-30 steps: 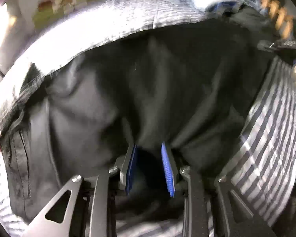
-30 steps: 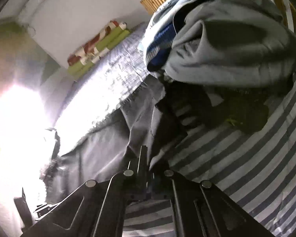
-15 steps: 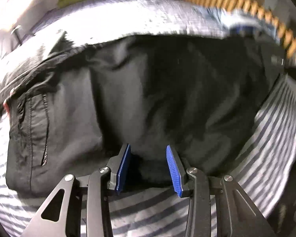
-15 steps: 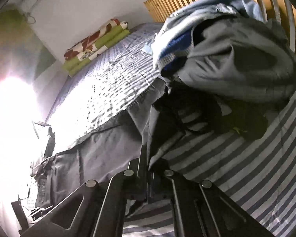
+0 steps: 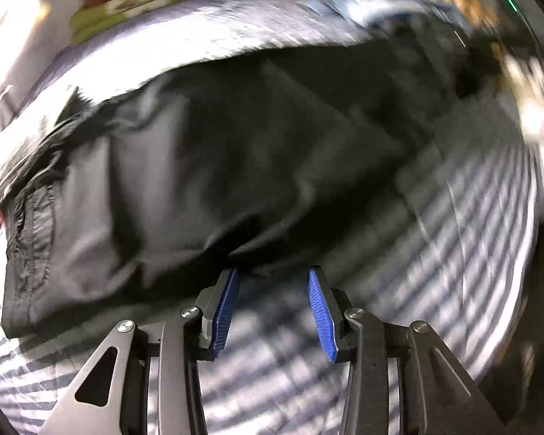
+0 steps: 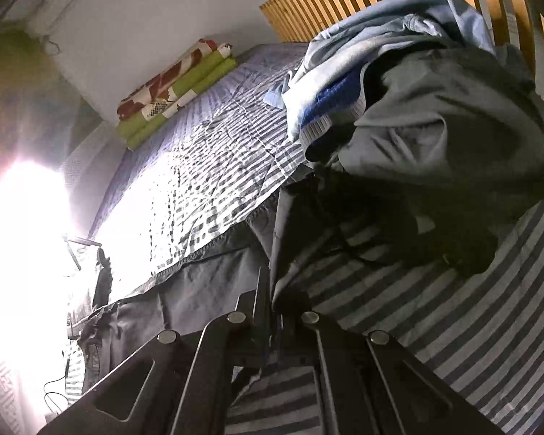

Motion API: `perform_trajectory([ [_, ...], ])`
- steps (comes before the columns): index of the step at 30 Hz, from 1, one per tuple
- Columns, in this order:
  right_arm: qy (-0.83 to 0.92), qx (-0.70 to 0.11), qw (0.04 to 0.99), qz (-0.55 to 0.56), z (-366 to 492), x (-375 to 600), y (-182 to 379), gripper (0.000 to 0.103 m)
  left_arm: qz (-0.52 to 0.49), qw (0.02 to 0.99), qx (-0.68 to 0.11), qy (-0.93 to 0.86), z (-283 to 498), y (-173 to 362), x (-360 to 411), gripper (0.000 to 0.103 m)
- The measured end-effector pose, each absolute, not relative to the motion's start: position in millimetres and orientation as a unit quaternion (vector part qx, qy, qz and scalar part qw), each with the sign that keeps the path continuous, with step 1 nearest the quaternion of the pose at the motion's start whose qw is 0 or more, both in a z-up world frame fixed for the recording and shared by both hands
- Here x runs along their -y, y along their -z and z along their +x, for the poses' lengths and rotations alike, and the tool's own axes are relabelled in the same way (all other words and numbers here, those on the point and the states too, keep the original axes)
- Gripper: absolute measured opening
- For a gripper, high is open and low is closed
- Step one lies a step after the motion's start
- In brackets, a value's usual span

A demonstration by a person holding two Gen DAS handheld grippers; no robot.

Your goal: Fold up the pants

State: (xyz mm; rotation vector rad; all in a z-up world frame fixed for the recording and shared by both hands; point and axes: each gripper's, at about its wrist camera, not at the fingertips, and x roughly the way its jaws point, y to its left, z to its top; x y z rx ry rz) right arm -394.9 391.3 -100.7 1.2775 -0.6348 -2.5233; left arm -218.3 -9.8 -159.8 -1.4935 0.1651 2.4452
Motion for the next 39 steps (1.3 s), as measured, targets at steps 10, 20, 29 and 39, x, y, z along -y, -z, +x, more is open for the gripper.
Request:
perform_trajectory([
  [10, 0.857, 0.225, 0.146, 0.44, -399, -394, 119, 0.002, -0.536, 0.107, -0.036, -0.837, -282, 148, 34, 0.048],
  [20, 0.851, 0.219, 0.179, 0.442, -409, -372, 117, 0.002, -0.564, 0.05, -0.107, -0.817, -318, 160, -7, 0.053],
  [29, 0.852, 0.229, 0.137, 0.449, -406, -397, 128, 0.002, -0.591, 0.015, -0.135, -0.795, -248, 166, -8, 0.052],
  [39, 0.826, 0.275, 0.129, 0.475, -387, -430, 156, 0.002, -0.57, 0.13, -0.136, -0.8, -218, 130, -37, 0.059],
])
